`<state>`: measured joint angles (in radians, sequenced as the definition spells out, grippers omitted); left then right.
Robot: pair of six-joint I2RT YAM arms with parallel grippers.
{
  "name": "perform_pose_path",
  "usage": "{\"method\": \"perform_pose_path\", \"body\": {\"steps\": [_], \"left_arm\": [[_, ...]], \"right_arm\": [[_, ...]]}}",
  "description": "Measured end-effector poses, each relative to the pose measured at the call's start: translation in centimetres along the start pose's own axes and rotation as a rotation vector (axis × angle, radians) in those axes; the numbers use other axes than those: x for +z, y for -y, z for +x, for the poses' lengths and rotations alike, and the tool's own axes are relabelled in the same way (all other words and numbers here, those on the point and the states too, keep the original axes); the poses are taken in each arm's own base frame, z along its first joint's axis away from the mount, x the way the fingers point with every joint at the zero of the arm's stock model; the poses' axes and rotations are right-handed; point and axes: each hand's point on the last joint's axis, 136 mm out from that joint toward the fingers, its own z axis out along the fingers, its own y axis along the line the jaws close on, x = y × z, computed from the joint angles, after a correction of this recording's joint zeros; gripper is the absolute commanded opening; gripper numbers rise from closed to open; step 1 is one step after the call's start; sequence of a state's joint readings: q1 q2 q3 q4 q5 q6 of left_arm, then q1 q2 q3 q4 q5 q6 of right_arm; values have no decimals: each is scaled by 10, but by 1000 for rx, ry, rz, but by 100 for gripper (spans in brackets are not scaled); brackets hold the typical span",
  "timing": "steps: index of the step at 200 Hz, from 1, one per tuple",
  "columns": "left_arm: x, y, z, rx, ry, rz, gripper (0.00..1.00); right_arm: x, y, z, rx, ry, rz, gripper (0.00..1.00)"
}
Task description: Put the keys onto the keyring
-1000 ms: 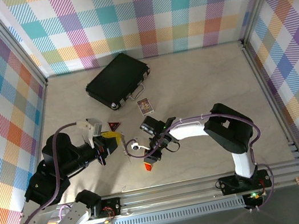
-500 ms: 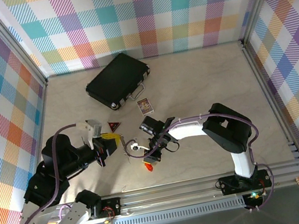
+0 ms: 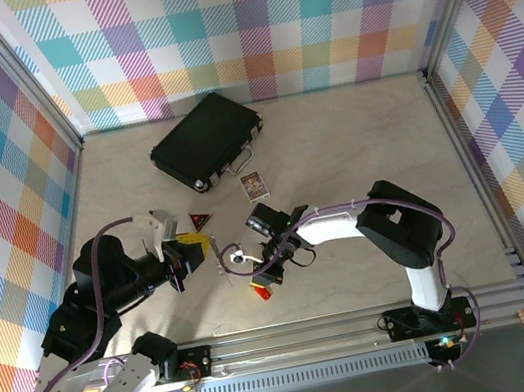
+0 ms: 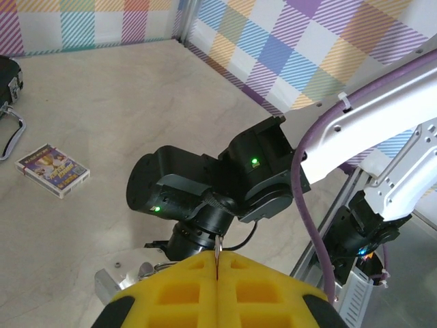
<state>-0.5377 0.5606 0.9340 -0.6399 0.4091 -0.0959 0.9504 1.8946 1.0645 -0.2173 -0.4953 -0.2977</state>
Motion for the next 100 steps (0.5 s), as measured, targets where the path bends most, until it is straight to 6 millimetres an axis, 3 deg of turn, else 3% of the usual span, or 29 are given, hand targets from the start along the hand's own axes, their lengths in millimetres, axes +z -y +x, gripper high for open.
{"method": "perform_pose_path", "body": {"steps": [62, 100], "left_arm": [[0, -1, 3, 0, -11, -5, 0], [0, 2, 2, 13, -7, 9, 0]], "right_arm": [[-47, 11, -9, 144, 181, -10, 0], [-82, -5, -25, 131, 293, 12, 0]]}}
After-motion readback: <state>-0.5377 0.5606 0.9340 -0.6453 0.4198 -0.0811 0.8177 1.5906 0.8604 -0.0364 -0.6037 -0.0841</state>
